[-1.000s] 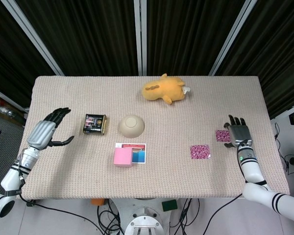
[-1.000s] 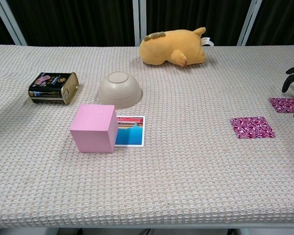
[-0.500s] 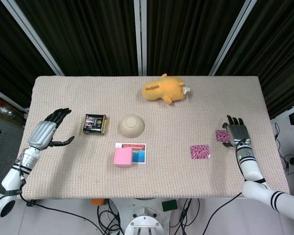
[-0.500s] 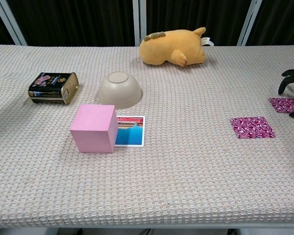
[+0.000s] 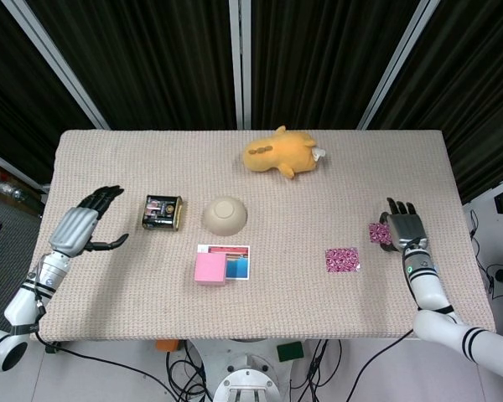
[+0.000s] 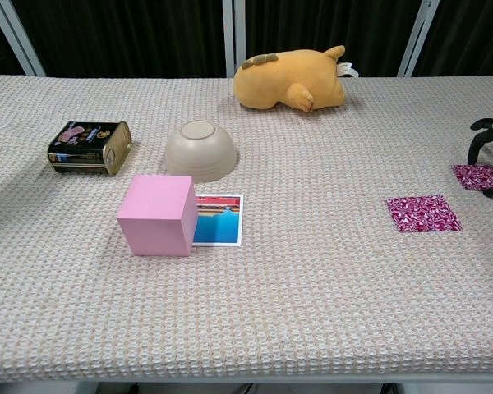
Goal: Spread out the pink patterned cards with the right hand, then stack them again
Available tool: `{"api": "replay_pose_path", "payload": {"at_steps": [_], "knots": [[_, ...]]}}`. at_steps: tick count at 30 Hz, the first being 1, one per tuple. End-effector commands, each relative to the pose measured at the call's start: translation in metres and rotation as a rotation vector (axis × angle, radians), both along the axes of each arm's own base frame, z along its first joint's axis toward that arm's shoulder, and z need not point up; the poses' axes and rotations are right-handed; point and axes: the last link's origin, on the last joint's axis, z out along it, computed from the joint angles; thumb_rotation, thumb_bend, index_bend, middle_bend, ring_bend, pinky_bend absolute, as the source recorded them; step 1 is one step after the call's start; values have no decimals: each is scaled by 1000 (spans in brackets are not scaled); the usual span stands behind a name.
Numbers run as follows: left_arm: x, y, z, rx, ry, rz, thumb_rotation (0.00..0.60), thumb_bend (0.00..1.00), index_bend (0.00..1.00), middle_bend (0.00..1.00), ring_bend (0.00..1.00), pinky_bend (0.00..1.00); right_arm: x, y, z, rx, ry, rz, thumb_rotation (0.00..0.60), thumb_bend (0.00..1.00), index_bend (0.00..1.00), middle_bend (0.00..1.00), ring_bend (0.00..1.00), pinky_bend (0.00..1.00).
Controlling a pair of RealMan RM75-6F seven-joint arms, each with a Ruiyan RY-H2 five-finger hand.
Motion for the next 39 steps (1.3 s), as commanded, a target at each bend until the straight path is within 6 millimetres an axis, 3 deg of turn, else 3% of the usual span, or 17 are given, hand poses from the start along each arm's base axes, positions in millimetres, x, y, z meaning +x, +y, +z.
{"api": "replay_pose_path", "payload": {"at_steps": [1, 9, 16, 26, 39], "knots": [[0, 0, 0, 0, 0, 1, 319, 233, 40, 52, 19, 141, 0, 0, 0, -1, 0, -1, 600, 477, 416, 0, 0, 0], [-1, -1, 1, 6, -4, 3, 318, 233, 40, 52, 19, 141, 8, 4, 10, -23, -29, 29, 600, 477, 428, 0, 0, 0], [0, 0, 4, 15, -8, -4, 315, 233, 40, 52, 19, 141, 34, 23, 18, 28, -55, 108, 600, 477, 429, 0, 0, 0], [-1, -2, 5, 23, -12, -5, 320, 234, 40, 52, 19, 141, 67, 51, -6, 162, -69, 194, 600, 477, 429, 0, 0, 0], [-5, -4, 10, 31, -16, -1, 314, 233, 40, 52, 19, 141, 82, 48, -27, 188, -108, 183, 600, 477, 429, 0, 0, 0]]}}
